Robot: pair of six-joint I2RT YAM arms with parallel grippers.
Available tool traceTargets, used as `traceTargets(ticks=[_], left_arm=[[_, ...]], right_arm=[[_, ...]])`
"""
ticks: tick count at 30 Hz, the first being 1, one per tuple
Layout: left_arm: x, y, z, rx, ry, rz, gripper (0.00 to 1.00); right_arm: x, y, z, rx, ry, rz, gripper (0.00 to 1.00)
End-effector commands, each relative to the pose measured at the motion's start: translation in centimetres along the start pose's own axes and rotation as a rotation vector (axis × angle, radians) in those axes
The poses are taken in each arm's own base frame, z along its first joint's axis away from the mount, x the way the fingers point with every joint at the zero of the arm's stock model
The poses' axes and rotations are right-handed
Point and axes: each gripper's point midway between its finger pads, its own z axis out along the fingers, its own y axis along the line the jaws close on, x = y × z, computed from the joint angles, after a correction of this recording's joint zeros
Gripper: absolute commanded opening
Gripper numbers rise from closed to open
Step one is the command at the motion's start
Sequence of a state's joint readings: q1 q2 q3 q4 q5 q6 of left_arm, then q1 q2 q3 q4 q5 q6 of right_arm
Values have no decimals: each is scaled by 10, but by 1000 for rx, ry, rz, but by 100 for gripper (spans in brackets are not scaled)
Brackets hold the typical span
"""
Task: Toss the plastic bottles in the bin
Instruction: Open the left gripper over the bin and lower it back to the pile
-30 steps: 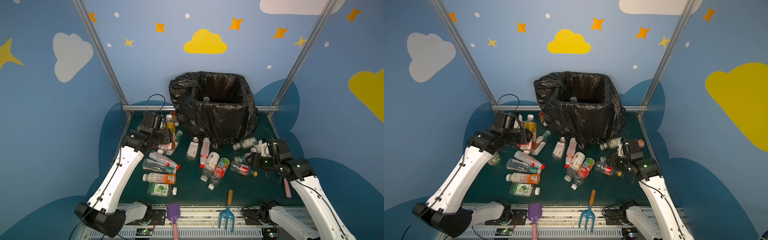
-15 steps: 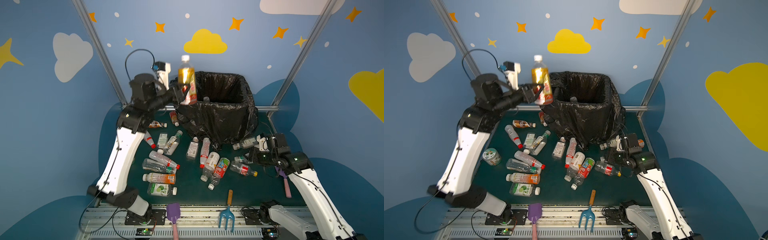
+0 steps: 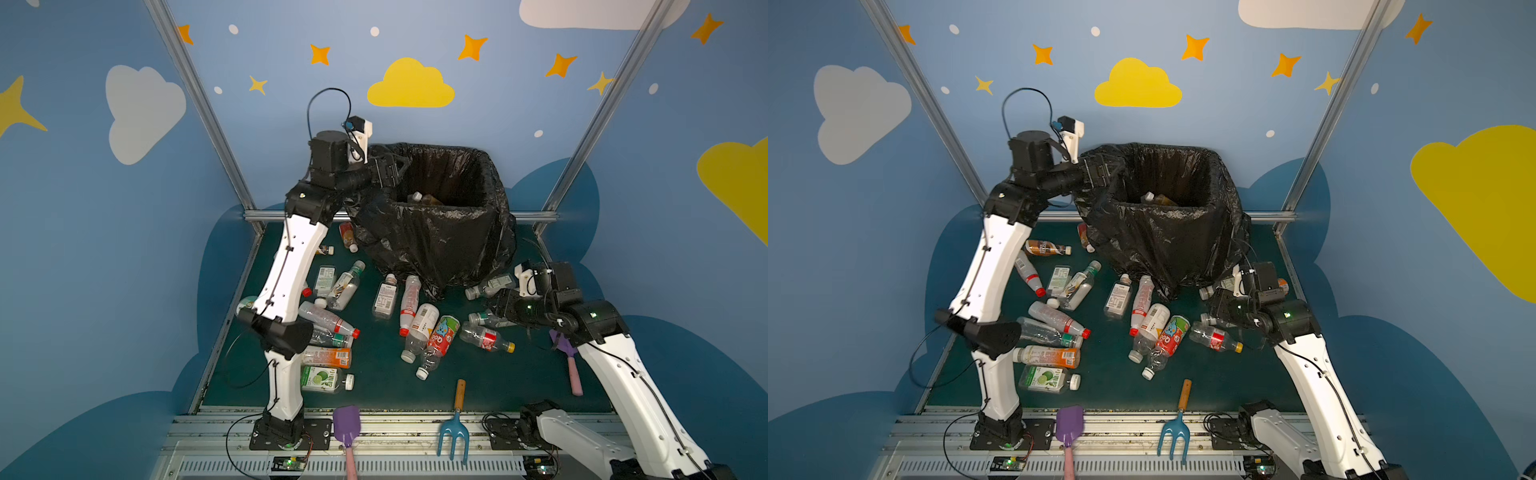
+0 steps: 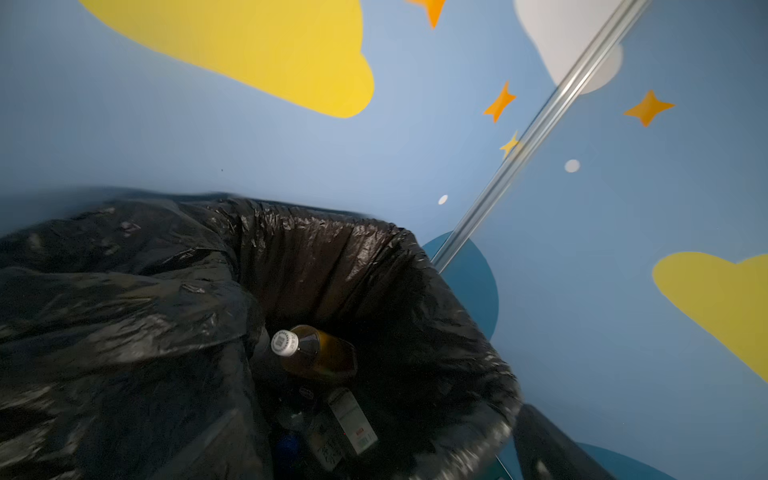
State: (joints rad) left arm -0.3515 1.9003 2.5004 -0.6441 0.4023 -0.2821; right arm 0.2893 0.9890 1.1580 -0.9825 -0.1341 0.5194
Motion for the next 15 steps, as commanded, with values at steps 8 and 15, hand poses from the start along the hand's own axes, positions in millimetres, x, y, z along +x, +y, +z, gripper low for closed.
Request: traceTargets(ticks=[8, 15], left_arm=[[72, 14, -128, -252, 148, 93, 100], [204, 67, -149, -392, 379, -109, 100]], right_arm=[[3, -16, 16, 81, 55, 9, 62], [36, -20, 33, 40, 151, -8, 67]])
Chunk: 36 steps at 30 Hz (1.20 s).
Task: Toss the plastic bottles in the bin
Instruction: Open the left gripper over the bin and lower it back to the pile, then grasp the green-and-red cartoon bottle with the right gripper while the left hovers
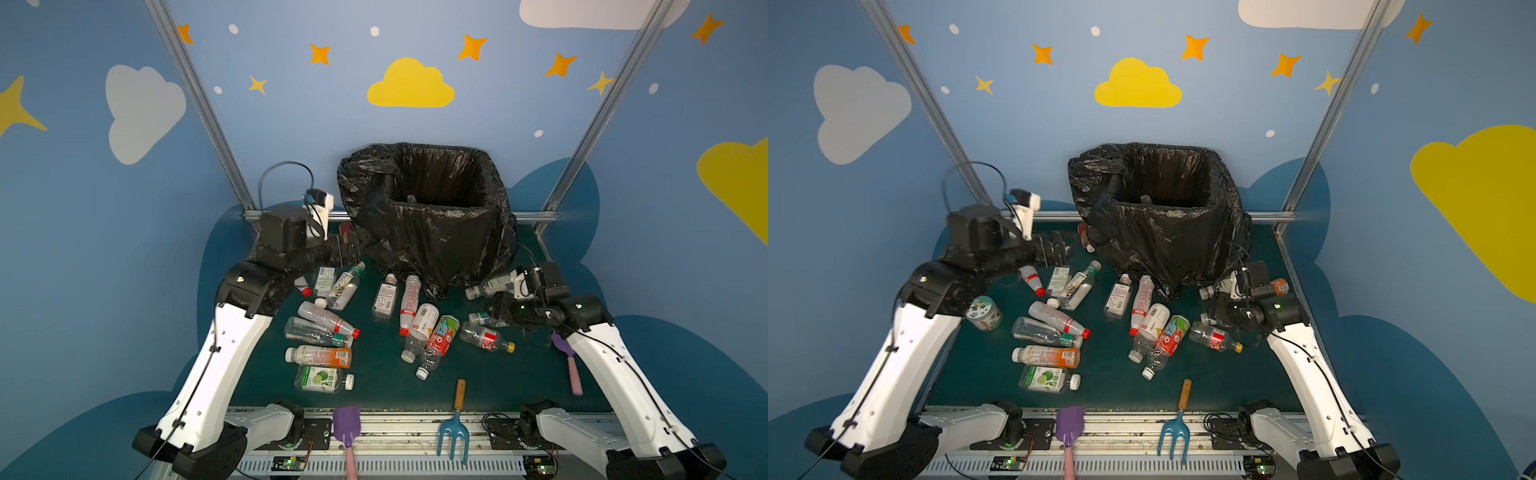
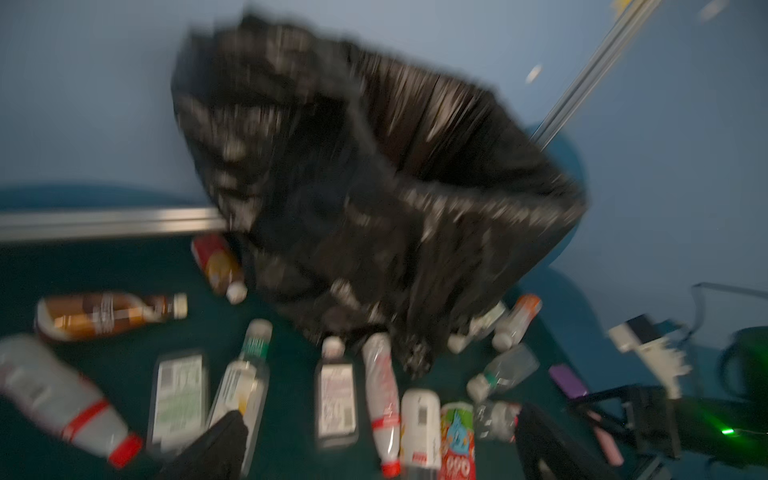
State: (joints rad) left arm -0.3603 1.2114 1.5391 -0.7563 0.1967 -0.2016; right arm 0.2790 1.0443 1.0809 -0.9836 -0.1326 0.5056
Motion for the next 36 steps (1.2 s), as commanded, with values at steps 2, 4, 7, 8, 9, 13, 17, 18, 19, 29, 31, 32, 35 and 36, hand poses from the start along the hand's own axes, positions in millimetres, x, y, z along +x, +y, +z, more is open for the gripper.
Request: traceTargets(ticks=[2, 4, 7, 8, 9, 13, 17, 18, 19, 29, 31, 32, 35, 36], left_arm=[[78, 28, 17, -66, 157, -149, 100], [108, 33, 26, -65, 201, -179, 100], [148, 43, 38, -89, 250, -206, 100], [161, 47, 41, -98, 269, -216, 100], [172, 50, 44, -107, 290, -226, 100], [196, 57, 48, -131, 353, -269, 100], [197, 57, 48, -132, 359, -251, 100], [197, 57, 47, -132, 356, -244, 100], [195, 57, 46, -130, 353, -236, 100], [199, 57, 42, -129, 373, -221, 100], [200, 57, 41, -129, 374, -220, 100], [199, 57, 40, -129, 371, -218, 100], [199, 57, 39, -130, 367, -216, 100], [199, 57, 38, -131, 369, -215, 100]], right_arm=[[23, 4, 9, -55, 73, -2, 67], [34, 8, 17, -79, 112, 49, 67], [51, 19, 34, -115, 150, 115, 67], [57, 23, 41, -124, 157, 127, 67], [62, 27, 48, -130, 165, 137, 66], [75, 32, 71, -102, 195, 176, 67], [79, 39, 86, -81, 210, 166, 73], [80, 40, 89, -80, 218, 166, 74], [80, 41, 93, -78, 228, 170, 74], [82, 54, 129, -57, 289, 169, 74], [82, 55, 135, -44, 300, 171, 74], [82, 56, 138, -43, 305, 170, 74], [82, 58, 147, -42, 313, 173, 76], [83, 59, 149, -42, 316, 173, 76]])
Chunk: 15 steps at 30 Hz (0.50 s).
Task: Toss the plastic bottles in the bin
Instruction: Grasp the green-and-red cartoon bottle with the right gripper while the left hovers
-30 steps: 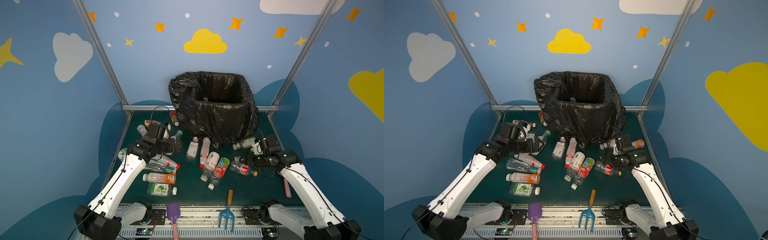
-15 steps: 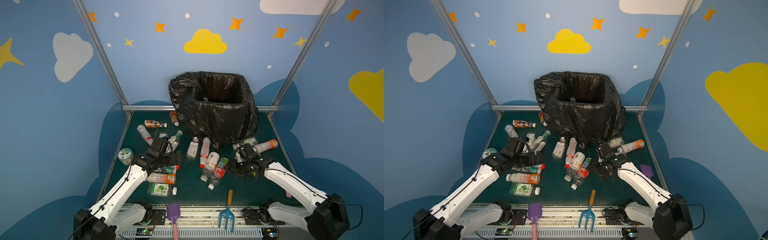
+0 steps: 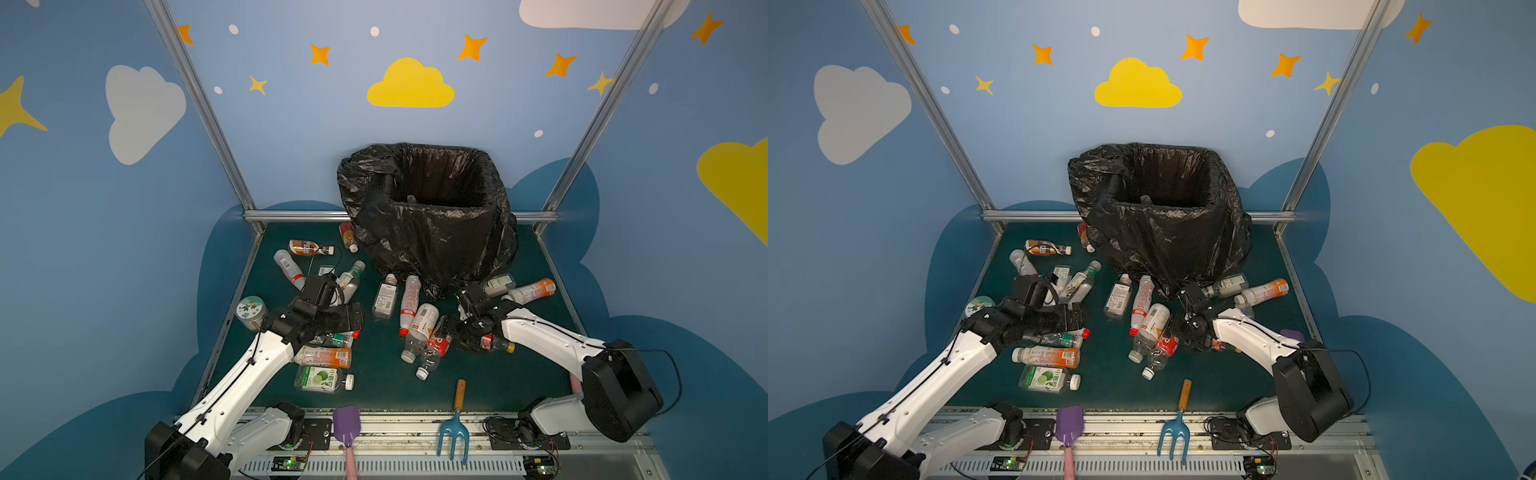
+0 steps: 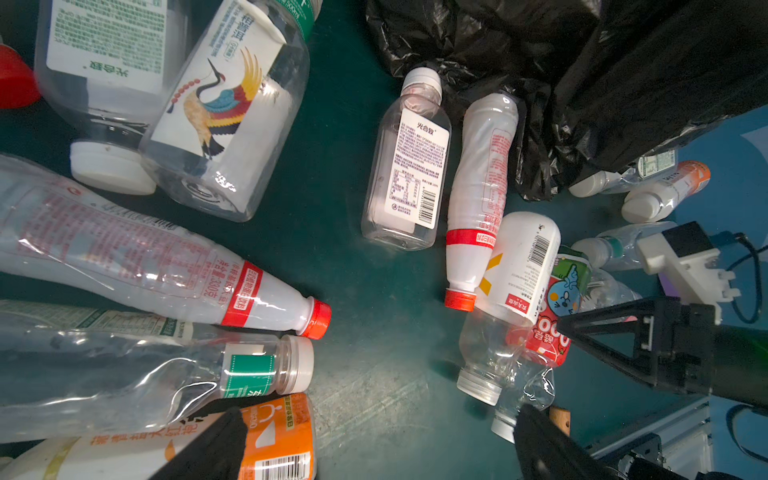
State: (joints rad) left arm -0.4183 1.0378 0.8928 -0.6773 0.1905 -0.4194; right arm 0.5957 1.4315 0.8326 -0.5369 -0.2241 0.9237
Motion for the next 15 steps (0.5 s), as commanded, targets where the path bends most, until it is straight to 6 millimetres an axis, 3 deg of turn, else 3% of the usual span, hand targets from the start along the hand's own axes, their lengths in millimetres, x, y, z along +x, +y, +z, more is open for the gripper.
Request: traceTargets(ticks=[1, 12, 15], left_arm=[[-1, 0, -7, -3, -11, 19, 100], [1, 1, -11, -8, -11, 14, 100], [1, 2, -11, -12, -10, 12, 100]], right_arm=[[-6, 14, 4, -27, -8, -3, 77], [-7, 4, 26, 35, 31, 3, 73], [-7, 3, 29, 39, 40, -1, 66]])
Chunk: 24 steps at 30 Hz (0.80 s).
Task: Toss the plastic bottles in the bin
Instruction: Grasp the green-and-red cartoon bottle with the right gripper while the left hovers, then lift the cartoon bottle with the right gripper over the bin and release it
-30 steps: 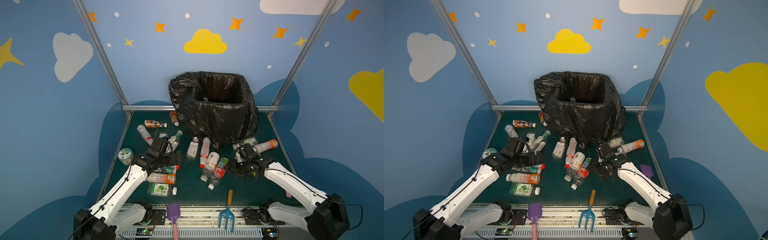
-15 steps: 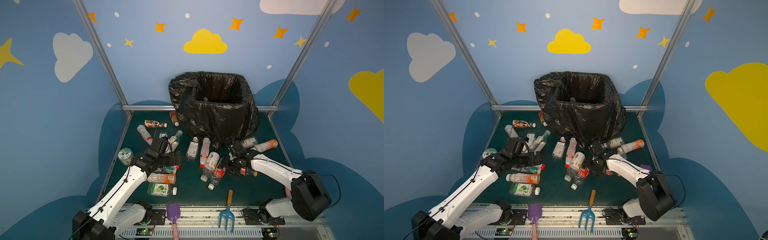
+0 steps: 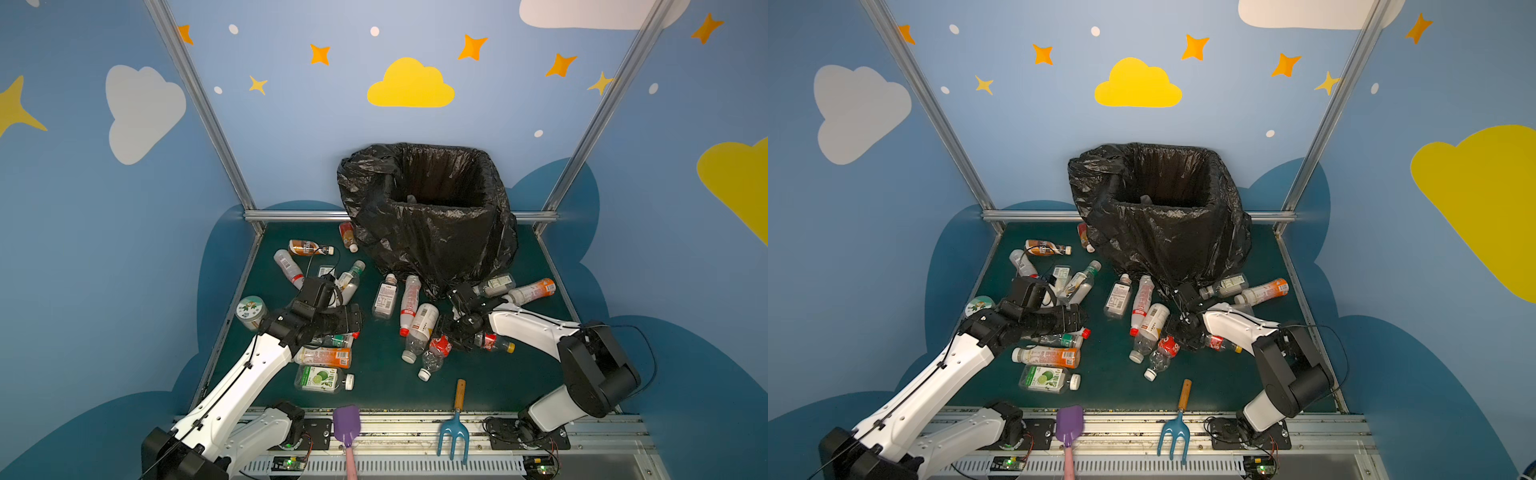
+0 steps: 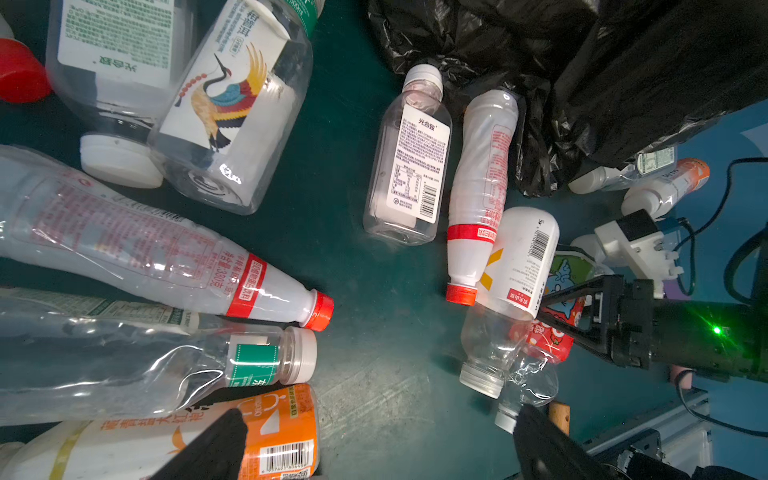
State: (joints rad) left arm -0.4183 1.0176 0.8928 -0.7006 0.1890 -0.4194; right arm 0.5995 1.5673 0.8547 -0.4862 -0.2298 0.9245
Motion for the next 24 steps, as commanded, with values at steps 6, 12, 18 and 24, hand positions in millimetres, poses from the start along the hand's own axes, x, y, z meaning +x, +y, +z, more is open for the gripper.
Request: traceTargets(ticks=[6, 12, 18, 24], left_arm=[[-3, 1, -6, -16, -9, 10, 100], [-7, 1, -2, -23, -8, 12, 100], [-21, -2, -4, -37, -35, 31, 100], [-42, -9, -16, -34, -98, 45, 100]], right_arm=[[-4, 16, -27, -38, -50, -34, 57], [-7, 30, -91, -95, -190, -127, 53], [-7, 73, -203, -253, -527, -413, 53], [14, 145, -369, -446, -1129, -777, 53]])
